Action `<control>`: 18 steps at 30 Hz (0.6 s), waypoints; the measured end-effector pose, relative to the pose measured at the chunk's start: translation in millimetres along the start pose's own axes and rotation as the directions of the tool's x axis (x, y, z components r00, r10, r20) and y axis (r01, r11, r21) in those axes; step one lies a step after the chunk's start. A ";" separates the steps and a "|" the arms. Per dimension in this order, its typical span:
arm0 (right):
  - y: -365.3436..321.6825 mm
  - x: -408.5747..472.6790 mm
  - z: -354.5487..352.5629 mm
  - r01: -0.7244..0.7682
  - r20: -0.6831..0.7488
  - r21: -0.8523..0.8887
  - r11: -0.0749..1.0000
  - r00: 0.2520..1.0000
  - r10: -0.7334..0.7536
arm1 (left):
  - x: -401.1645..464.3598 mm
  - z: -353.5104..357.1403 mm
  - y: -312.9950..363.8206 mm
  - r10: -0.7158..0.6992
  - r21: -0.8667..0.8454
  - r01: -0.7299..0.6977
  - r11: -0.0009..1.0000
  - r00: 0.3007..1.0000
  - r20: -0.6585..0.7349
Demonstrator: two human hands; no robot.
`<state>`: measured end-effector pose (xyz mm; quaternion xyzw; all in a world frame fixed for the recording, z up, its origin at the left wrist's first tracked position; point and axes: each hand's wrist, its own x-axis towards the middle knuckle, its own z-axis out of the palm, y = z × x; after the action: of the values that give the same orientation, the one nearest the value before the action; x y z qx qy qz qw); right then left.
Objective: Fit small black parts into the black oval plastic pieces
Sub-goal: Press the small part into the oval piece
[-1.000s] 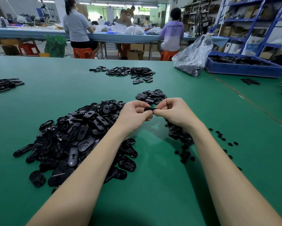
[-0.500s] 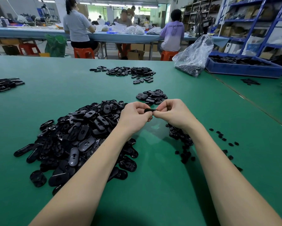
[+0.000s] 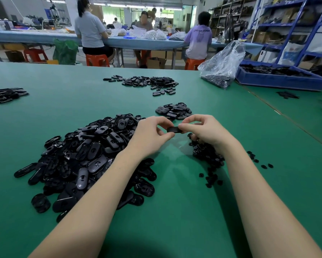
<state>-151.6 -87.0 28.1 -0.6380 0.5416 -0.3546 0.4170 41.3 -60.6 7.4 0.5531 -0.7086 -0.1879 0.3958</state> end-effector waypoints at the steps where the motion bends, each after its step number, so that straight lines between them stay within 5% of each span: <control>1: -0.3 0.1 -1.6 -0.011 -0.013 -0.016 1.000 1.000 0.011 | 1.0 -0.6 -1.1 -0.005 0.032 0.006 0.999 1.000 -0.007; 7: 1.8 -1.9 -19.5 -0.054 -0.058 -0.064 0.996 0.997 0.050 | 32.4 4.0 -0.2 -0.112 0.124 0.125 0.984 0.988 -0.109; 18: 7.3 -3.1 -34.0 -0.059 -0.059 0.008 0.998 0.996 0.060 | 111.7 44.0 5.3 -0.214 0.431 0.226 0.874 0.974 -0.076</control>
<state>-185.8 -89.5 35.0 -0.6094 0.5713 -0.3626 0.4132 -4.3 -170.6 23.4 0.7069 -0.6600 -0.0607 0.2468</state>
